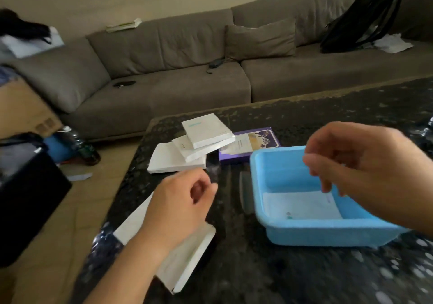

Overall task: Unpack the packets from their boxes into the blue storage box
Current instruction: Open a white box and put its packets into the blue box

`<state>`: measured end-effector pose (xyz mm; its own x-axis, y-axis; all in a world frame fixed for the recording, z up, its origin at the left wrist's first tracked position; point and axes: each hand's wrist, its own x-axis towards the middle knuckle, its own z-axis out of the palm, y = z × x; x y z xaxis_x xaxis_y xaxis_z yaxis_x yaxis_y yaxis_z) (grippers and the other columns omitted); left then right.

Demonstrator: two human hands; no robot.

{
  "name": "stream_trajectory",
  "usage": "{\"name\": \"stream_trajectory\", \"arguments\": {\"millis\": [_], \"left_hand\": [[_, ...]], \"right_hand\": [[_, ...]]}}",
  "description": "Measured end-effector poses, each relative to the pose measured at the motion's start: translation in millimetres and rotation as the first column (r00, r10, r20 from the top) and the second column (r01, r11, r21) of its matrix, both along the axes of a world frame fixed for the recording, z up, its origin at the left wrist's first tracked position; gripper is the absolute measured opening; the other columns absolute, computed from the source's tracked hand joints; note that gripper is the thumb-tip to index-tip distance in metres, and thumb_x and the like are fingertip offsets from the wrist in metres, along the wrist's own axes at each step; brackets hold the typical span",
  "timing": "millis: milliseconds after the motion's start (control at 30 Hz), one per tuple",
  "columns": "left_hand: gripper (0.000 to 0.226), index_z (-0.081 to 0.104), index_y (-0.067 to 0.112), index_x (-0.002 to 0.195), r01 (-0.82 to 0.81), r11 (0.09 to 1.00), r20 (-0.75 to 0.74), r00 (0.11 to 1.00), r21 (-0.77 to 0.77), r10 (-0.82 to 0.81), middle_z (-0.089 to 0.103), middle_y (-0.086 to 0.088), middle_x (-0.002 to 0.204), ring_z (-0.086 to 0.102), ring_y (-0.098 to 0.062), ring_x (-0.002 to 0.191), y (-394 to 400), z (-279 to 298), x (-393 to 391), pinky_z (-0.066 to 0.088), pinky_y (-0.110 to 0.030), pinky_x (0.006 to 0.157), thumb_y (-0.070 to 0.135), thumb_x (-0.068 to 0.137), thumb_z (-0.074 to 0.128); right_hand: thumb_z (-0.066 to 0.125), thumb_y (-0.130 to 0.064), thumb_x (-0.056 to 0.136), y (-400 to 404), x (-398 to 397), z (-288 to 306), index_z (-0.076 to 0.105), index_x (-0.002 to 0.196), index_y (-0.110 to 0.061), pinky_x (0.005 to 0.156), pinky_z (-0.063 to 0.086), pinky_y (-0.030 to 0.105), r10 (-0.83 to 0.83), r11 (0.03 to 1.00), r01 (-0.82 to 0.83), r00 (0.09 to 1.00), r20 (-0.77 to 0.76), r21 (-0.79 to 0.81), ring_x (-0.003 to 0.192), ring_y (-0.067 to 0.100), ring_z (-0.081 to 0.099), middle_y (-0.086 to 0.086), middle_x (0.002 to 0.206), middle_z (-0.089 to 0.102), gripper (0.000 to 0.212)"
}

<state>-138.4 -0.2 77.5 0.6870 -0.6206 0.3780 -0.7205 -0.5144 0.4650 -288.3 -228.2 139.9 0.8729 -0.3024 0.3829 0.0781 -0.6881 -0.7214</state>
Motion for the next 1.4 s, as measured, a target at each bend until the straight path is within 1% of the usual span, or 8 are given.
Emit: {"name": "stream_trajectory", "arguments": {"millis": [67, 200, 333, 467, 567, 1033, 1200, 1400], "left_hand": [[0.034, 0.05, 0.037, 0.09, -0.138, 0.946, 0.01, 0.99, 0.293, 0.141, 0.05, 0.021, 0.086, 0.051, -0.005, 0.081, 35, -29, -6, 0.043, -0.02, 0.07, 0.067, 0.075, 0.048], [0.072, 0.035, 0.036, 0.117, -0.196, 0.776, 0.026, 0.974, 0.599, 0.226, 0.037, 0.018, 0.12, 0.04, -0.011, 0.112, 70, -70, -31, 0.041, -0.032, 0.091, 0.083, 0.063, 0.048], [0.031, 0.041, 0.035, 0.107, -0.243, 0.858, 0.079, 0.969, 0.452, 0.233, 0.052, 0.016, 0.123, 0.049, -0.007, 0.109, 77, -69, -40, 0.04, -0.018, 0.079, 0.06, 0.09, 0.05], [0.022, 0.047, 0.035, 0.083, -0.302, 0.908, 0.07, 0.953, 0.291, 0.295, 0.068, 0.019, 0.099, 0.05, 0.002, 0.069, 86, -58, -36, 0.027, -0.008, 0.047, 0.052, 0.097, 0.046], [0.024, 0.061, 0.032, 0.082, -0.371, 0.913, 0.017, 0.927, 0.169, 0.374, 0.071, 0.016, 0.086, 0.051, 0.003, 0.056, 91, -54, -31, 0.03, -0.005, 0.047, 0.051, 0.093, 0.053], [0.026, 0.064, 0.026, 0.091, -0.353, 0.933, -0.02, 0.935, 0.064, 0.355, 0.073, 0.008, 0.112, 0.071, -0.011, 0.095, 91, -59, -32, 0.046, -0.004, 0.06, 0.05, 0.093, 0.054], [0.029, 0.064, 0.025, 0.082, -0.342, 0.938, -0.028, 0.939, 0.053, 0.343, 0.076, 0.004, 0.096, 0.073, -0.013, 0.078, 89, -60, -31, 0.043, -0.004, 0.054, 0.05, 0.089, 0.051], [0.029, 0.068, 0.022, 0.08, -0.354, 0.935, -0.015, 0.935, 0.025, 0.354, 0.075, 0.004, 0.086, 0.069, -0.009, 0.068, 91, -57, -26, 0.041, -0.004, 0.05, 0.045, 0.091, 0.054]], "right_hand": [[0.066, -0.037, 0.077, 47, -13, -4, 0.066, 0.077, -0.027, 0.043, 0.047, 0.019, 0.156, 0.963, -0.172, 0.983, 0.092, 0.209, 0.042, 0.012, 0.06, -0.002, 0.059, 0.067, 0.01], [0.07, -0.035, 0.084, 109, 2, -59, 0.066, 0.08, -0.03, 0.054, 0.049, 0.018, 0.262, 0.962, -0.23, 0.925, -0.276, 0.145, 0.055, 0.009, 0.064, -0.009, 0.066, 0.07, 0.008], [0.069, -0.029, 0.087, 136, 27, -119, 0.065, 0.079, -0.032, 0.061, 0.053, 0.015, 0.214, 0.976, -0.15, 0.811, -0.544, 0.16, 0.054, -0.002, 0.063, -0.018, 0.066, 0.068, 0.01], [0.066, -0.02, 0.091, 155, 42, -126, 0.07, 0.086, -0.025, 0.049, 0.051, 0.021, 0.221, 0.903, 0.027, 0.826, -0.518, 0.428, 0.049, 0.011, 0.064, 0.002, 0.07, 0.071, 0.008], [0.066, -0.018, 0.091, 171, 56, -120, 0.072, 0.084, -0.022, 0.045, 0.047, 0.022, 0.137, 0.82, 0.132, 0.9, -0.413, 0.558, 0.049, 0.015, 0.062, 0.004, 0.068, 0.071, 0.009], [0.067, -0.033, 0.089, 193, 90, -135, 0.076, 0.086, -0.025, 0.052, 0.058, 0.027, 0.021, 0.843, 0.261, 0.859, -0.512, 0.471, 0.041, 0.013, 0.059, -0.001, 0.058, 0.07, 0.012], [0.065, -0.017, 0.09, 206, 99, -138, 0.075, 0.103, -0.012, 0.041, 0.043, 0.022, 0.027, 0.704, 0.326, 0.875, -0.483, 0.631, 0.037, 0.012, 0.05, 0.006, 0.059, 0.065, 0.017], [0.064, -0.009, 0.085, 208, 95, -133, 0.077, 0.074, -0.012, 0.039, 0.04, 0.019, -0.031, 0.585, 0.402, 0.879, -0.476, 0.704, 0.033, 0.014, 0.046, 0.009, 0.048, 0.06, 0.018]]}}
